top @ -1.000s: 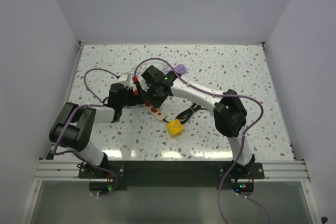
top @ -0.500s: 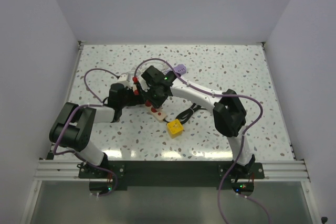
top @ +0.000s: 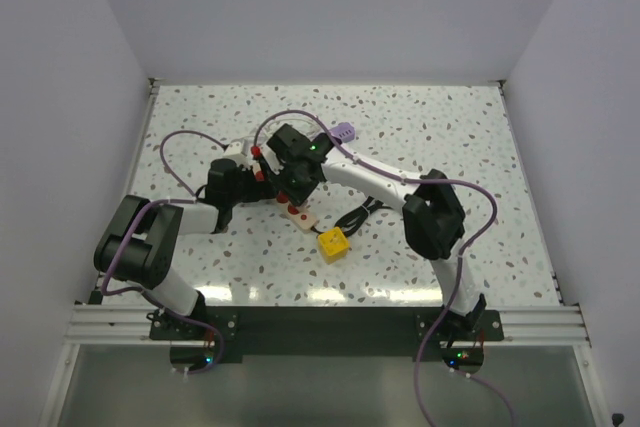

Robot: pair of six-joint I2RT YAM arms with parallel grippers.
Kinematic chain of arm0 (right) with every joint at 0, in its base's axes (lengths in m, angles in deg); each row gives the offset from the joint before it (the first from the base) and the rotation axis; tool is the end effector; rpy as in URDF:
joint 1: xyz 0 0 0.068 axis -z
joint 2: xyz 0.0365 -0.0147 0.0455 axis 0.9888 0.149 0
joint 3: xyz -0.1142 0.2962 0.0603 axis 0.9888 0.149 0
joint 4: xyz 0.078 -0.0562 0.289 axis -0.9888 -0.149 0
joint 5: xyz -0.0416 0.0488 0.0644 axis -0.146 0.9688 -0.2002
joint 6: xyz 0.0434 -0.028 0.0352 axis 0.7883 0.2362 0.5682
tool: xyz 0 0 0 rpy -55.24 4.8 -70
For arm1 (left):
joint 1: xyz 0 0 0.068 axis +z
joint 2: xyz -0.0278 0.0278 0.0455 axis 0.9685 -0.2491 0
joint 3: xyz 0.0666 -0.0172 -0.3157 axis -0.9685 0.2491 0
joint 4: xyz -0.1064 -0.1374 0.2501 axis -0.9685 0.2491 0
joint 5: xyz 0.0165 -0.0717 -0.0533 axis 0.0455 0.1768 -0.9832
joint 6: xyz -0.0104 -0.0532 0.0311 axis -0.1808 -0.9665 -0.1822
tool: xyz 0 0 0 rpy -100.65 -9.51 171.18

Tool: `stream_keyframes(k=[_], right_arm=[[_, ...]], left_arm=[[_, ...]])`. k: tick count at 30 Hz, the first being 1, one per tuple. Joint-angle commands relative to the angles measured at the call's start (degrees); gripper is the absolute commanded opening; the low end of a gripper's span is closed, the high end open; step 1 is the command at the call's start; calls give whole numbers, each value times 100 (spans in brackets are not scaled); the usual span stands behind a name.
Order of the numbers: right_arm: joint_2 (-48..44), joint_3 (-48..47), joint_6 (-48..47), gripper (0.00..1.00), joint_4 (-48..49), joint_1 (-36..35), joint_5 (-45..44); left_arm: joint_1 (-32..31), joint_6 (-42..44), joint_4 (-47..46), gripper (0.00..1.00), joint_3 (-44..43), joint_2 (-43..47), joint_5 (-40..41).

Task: Insert the plug

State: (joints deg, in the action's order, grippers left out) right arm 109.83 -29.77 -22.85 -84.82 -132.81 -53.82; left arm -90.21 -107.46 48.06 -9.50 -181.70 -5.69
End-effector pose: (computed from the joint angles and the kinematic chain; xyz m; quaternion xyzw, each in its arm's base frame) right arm 0.3320 0.4165 0.2596 -0.4454 0.8651 0.1003 0.2077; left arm 0.3139 -0.0901 0.1430 -0.0580 0.8610 -0.2476 0.4405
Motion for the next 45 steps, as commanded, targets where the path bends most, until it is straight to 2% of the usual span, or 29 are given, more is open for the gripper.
stream_keyframes(k=[1,15,34,45], right_arm=[[256,-217,57,0,-53,-13,-179],[581,-314,39,0,-88,31,-346],[169,713,250,0,263,49,-811],[256,811,452,0,369,49,-987]], left_arm=[[-4,68,-163,99,-81,-30,-294],[-4,68,-180,99,-81,-83,-320],[-4,68,-189,99,-81,-100,-329],[-4,59,-189,99,-90,-100,-347]])
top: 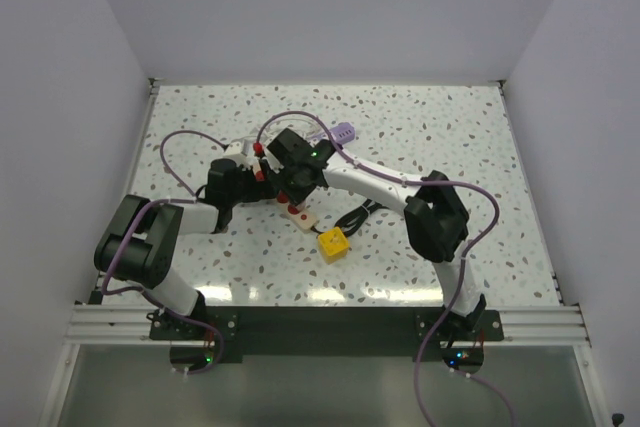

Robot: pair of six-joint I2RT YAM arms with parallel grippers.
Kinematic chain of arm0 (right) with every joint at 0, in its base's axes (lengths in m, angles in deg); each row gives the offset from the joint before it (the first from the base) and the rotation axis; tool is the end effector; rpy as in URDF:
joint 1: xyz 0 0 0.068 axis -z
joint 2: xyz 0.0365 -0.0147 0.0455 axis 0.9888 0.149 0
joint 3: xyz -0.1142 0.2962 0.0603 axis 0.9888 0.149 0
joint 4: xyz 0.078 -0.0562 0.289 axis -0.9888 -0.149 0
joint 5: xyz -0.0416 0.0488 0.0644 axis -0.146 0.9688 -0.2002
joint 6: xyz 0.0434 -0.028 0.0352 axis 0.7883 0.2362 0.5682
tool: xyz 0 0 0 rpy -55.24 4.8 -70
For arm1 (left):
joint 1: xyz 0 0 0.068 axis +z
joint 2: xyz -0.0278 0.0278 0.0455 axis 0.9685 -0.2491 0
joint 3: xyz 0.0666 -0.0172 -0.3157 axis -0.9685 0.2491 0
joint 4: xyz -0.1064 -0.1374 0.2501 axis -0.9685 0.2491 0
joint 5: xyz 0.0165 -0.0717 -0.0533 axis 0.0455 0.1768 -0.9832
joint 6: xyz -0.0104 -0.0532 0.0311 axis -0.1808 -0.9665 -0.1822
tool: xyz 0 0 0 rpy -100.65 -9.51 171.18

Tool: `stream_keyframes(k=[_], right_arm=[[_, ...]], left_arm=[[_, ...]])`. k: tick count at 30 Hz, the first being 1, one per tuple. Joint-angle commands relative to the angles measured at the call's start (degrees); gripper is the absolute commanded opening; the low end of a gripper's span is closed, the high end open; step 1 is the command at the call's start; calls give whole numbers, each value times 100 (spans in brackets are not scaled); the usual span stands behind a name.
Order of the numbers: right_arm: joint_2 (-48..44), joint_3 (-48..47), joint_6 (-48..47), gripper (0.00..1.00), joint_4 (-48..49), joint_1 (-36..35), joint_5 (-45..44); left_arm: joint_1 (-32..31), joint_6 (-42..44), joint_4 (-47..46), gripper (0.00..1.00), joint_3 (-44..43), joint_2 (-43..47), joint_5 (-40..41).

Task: Insert the plug

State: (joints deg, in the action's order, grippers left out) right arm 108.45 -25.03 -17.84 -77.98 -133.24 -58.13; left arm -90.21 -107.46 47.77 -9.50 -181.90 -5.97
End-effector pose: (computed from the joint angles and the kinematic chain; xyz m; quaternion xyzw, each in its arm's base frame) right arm 0.3307 0.4155 0.2497 -0.3985 0.8791 0.0909 0.2453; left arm 0.3142 -0.0904 0.1424 -0.0566 0.8606 -0.2497 0.4402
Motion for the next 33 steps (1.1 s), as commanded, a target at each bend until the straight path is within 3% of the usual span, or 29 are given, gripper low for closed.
stream_keyframes(k=[1,33], right_arm=[[403,328,-57,0,-307,101,-574],[34,1856,330,0,765,66,-557]], left_arm=[[-4,59,-161,99,-81,-81,-318],[-4,50,-187,99,-116,-177,-362]])
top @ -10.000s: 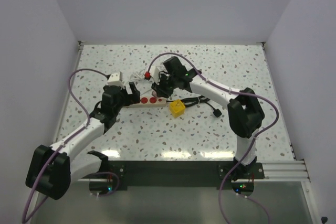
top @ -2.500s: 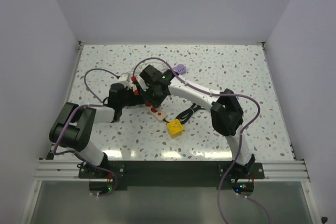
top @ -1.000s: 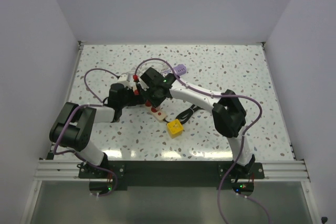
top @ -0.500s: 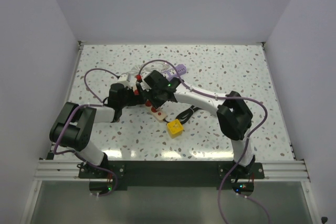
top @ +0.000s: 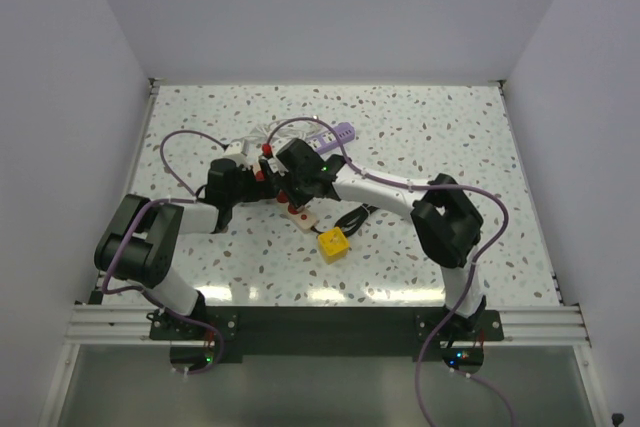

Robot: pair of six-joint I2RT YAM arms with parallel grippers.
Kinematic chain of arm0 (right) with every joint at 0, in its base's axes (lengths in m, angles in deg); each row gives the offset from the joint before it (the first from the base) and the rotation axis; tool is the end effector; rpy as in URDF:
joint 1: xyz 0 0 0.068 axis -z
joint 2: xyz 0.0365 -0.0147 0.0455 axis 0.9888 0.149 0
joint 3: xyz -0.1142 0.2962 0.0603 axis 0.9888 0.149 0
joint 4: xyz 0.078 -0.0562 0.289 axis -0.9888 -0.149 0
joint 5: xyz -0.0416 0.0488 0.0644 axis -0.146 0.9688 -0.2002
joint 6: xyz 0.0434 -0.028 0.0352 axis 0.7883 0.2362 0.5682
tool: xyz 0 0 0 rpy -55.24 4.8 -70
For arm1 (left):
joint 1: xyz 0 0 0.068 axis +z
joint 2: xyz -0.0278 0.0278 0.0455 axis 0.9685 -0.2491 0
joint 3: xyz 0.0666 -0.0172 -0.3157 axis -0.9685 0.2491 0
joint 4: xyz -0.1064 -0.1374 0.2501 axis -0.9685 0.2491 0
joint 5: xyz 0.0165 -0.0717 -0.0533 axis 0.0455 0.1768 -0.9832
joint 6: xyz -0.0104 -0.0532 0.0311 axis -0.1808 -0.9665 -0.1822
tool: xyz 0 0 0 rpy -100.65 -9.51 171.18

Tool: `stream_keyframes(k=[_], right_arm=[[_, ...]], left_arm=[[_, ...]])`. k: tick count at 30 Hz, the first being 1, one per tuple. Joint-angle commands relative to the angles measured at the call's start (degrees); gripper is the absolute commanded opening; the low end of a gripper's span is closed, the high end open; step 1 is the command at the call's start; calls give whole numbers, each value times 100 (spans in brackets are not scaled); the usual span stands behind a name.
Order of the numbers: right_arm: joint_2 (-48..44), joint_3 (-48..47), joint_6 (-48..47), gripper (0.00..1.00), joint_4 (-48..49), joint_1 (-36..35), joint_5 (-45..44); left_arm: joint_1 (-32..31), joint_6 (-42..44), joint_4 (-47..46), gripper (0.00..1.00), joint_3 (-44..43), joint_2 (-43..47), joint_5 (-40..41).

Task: Insert the plug

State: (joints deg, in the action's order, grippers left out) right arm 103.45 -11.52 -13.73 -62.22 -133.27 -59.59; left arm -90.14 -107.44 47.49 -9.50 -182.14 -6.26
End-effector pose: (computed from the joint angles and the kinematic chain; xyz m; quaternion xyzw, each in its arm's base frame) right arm 0.3190 0.3992 0.2275 -0.3541 0.8777 0.1190 0.3002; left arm 0.3146 -0.0903 0.1417 -0.0557 0.8604 -0.2515 0.4398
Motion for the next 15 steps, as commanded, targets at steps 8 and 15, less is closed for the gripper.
stream_keyframes(k=[8,15], right_arm=[[473,857,33,0,-635,33,-384],[455,884,42,0,-582,24,-322]], left_arm=[[-11,48,-168,99,-116,-171,-343],[-11,48,-185,99,-125,-197,-378]])
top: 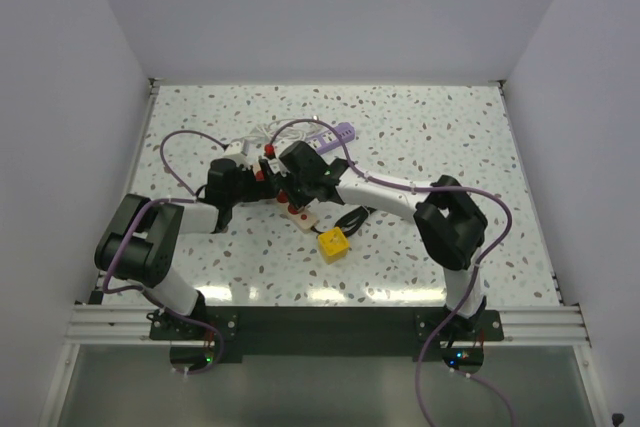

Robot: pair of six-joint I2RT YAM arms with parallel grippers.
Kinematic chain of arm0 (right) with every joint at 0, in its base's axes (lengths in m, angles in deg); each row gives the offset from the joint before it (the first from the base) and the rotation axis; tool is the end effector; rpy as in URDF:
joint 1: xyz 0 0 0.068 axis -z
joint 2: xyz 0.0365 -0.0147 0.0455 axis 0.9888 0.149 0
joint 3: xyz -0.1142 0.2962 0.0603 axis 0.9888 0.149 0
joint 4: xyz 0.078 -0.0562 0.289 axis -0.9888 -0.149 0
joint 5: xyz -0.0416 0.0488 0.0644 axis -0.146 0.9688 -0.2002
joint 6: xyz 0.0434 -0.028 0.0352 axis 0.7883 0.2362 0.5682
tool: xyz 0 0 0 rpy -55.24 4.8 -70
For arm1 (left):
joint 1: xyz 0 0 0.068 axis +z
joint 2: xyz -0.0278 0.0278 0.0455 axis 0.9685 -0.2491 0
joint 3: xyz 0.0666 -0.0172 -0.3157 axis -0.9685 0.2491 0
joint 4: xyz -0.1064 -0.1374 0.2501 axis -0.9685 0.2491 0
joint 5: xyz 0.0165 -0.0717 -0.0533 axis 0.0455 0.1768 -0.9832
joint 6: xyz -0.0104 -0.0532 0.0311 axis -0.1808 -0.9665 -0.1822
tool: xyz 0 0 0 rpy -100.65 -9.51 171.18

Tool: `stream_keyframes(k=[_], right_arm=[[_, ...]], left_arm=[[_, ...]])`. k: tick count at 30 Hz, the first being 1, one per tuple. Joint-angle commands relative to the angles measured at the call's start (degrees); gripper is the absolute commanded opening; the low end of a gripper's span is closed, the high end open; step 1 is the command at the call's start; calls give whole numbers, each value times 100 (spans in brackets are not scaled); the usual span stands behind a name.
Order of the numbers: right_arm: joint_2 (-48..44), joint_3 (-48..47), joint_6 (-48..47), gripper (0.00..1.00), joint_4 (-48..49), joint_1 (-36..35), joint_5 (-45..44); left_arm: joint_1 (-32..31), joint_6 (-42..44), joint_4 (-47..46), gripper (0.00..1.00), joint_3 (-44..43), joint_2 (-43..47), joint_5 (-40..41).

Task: Insert the plug

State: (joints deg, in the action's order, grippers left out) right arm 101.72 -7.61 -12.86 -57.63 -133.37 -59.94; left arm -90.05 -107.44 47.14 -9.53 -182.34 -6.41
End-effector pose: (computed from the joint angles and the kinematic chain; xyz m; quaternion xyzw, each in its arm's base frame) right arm 0.3137 0.3933 0.2237 -0.3438 0.8742 0.1290 0.3177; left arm 0.3153 -0.0901 0.1414 -0.0555 0.8595 -0.2526 0.4409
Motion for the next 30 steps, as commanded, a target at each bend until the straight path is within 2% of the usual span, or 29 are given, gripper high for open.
stream_keyframes(k=[1,3,4,8,11,12,18,30], right_arm=[[610,458,-54,0,-1058,35,-279],[540,344,-81,0,-1058,35,-218],[479,309,-90,9,-1050,35,-174],[321,98,-169,30,-1014,35,20],[250,-60,-248,38,-1032,44,73],[215,-104,-265,51,-1041,35,99],[-13,-315,-371,63,-962,35,187],[-1050,-325,-861,75,-742,61,-234]], left_arm=[[-20,48,-159,99,-123,-169,-371],[-20,48,-159,99,-131,-177,-380],[-20,48,-168,99,-123,-195,-371],[-20,48,-159,99,-140,-248,-371],[-20,48,-141,99,-149,-221,-371],[-20,48,-141,99,-132,-204,-363],[-20,74,-71,99,-149,-195,-310],[-20,101,8,99,-140,-28,-240]])
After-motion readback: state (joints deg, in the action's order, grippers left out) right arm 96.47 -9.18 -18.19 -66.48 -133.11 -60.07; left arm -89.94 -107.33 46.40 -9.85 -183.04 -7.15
